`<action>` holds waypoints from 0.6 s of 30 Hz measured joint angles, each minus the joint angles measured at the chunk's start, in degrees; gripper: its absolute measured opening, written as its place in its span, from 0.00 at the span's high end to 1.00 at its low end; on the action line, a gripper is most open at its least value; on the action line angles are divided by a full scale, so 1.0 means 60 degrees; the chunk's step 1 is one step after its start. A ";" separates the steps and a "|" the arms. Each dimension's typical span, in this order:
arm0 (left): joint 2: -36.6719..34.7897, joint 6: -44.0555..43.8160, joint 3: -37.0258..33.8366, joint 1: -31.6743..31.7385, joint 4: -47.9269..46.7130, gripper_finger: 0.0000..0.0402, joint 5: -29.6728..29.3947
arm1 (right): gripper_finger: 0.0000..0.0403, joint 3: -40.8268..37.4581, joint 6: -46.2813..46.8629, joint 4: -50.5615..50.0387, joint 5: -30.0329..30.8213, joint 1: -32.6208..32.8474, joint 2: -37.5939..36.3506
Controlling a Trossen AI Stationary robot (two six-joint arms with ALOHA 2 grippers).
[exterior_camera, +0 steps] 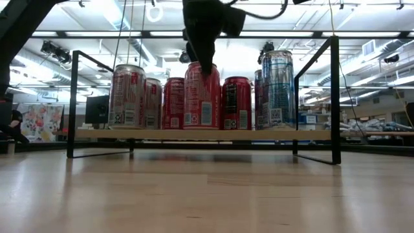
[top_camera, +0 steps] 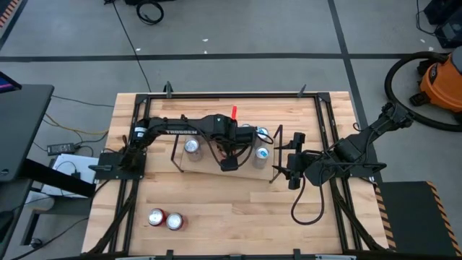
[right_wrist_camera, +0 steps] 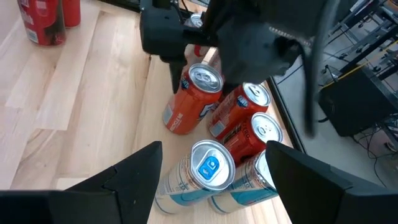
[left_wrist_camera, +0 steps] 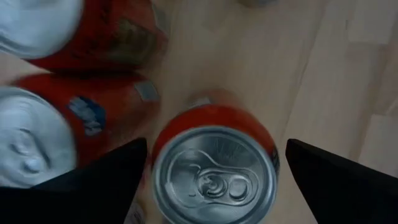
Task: Place canned beverage on shelf
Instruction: Put the red soda can on the shelf aligned with the other red soda can, then put the red-white soda can on the shelf aligned with the other red-white soda can
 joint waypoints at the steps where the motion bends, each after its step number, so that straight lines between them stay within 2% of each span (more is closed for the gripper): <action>1: 0.0000 0.0000 0.0130 0.0000 -0.0021 0.01 -0.0082 | 0.26 0.0000 0.0000 -0.0007 0.0003 0.0000 0.0000; 5: 0.0000 0.0009 0.0938 -0.0012 -0.0394 0.01 -0.0702 | 0.26 0.0000 -0.0003 -0.0008 0.0000 0.0000 0.0000; 12: -0.0010 -0.0225 0.2987 -0.0274 -0.1397 0.01 -0.0762 | 0.26 0.0000 -0.0003 -0.0013 -0.0001 -0.0001 0.0000; 18: -0.0503 -0.0919 0.2593 -0.1315 -0.1801 0.01 -0.0486 | 0.26 0.0000 -0.0008 -0.0062 -0.0011 -0.0004 0.0000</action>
